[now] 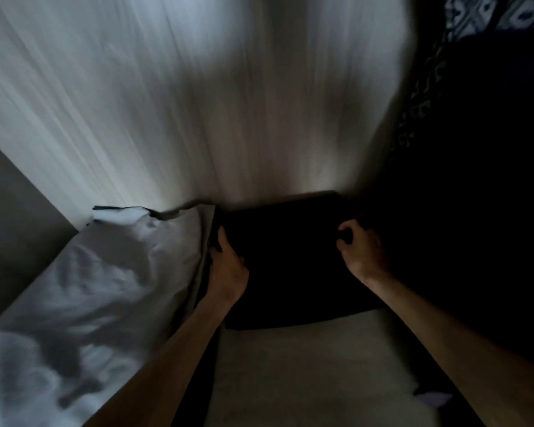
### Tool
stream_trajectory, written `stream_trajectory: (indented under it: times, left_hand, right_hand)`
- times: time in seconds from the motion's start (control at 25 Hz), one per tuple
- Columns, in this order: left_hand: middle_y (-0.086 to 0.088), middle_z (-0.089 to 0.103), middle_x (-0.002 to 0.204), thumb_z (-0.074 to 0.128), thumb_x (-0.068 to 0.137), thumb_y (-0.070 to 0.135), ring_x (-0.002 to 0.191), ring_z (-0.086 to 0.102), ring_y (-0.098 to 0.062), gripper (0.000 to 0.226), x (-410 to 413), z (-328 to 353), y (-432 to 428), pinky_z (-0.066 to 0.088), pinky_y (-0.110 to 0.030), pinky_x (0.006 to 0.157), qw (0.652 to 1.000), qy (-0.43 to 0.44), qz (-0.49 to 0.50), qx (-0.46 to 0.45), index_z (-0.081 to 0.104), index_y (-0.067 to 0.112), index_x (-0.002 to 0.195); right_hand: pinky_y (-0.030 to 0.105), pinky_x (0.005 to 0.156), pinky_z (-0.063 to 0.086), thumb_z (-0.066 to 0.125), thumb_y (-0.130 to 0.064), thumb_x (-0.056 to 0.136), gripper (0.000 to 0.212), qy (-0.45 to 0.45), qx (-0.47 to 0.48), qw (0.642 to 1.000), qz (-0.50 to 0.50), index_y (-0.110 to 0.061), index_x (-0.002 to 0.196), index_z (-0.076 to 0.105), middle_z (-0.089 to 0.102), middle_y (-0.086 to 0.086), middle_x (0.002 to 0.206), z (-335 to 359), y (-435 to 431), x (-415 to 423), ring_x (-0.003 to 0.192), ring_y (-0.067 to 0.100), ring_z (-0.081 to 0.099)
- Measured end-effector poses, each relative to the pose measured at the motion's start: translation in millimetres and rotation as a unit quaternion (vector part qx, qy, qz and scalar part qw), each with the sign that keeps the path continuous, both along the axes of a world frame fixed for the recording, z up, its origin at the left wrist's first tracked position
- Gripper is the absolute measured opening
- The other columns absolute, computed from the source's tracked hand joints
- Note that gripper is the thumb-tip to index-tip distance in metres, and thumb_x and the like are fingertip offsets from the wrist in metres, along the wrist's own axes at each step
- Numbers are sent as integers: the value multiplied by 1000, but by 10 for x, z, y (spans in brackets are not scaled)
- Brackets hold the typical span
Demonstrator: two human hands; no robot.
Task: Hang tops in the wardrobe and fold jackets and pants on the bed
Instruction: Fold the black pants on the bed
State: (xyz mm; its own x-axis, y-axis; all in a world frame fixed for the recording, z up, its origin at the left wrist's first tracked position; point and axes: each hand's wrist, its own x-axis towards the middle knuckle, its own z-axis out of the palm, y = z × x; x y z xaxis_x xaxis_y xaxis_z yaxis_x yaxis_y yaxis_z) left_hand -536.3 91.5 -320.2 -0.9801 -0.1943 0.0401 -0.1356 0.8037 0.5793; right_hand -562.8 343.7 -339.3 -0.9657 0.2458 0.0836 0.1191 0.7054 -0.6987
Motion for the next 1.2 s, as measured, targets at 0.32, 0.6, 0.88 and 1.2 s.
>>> stream_trajectory:
  times: [0.32, 0.6, 0.88, 1.2]
  left_hand:
    - [-25, 26, 156, 11, 91, 67, 146, 21, -40, 82, -306, -443, 271, 11, -54, 118, 947, 58, -135, -286, 31, 17, 152]
    - [-23, 15, 160, -2, 84, 70, 149, 9, -37, 89, -375, -453, 242, 2, -52, 119, 943, 34, -154, -295, 18, 21, 156]
    - [-22, 22, 157, 45, 98, 49, 146, 20, -38, 69, -41, -28, 353, 14, -52, 118, 951, -17, -202, -235, 20, 16, 154]
    - [0, 69, 111, 57, 96, 36, 91, 68, -20, 28, 2029, 1022, 1260, 54, -37, 87, 875, -36, -468, -117, 61, 22, 120]
  right_hand:
    - [47, 120, 5, 37, -62, 95, 68, -23, 294, 947, 131, -38, 154, 14, 1, 11, 164, -157, -295, -157, 150, 34, -2]
    - [50, 121, 5, 31, -56, 100, 67, -72, 292, 946, 119, -31, 156, 4, -6, 9, 165, -43, -340, -33, 150, 31, -8]
    - [40, 118, 22, 40, -38, 103, 54, -103, 251, 948, 166, -21, 152, 28, 22, 6, 160, 256, -94, 965, 147, 26, 19]
    - [18, 74, 45, 59, -19, 94, 18, -29, 57, 998, 24, -17, 107, 70, 72, 1, 89, 995, 298, 3578, 81, 13, 66]
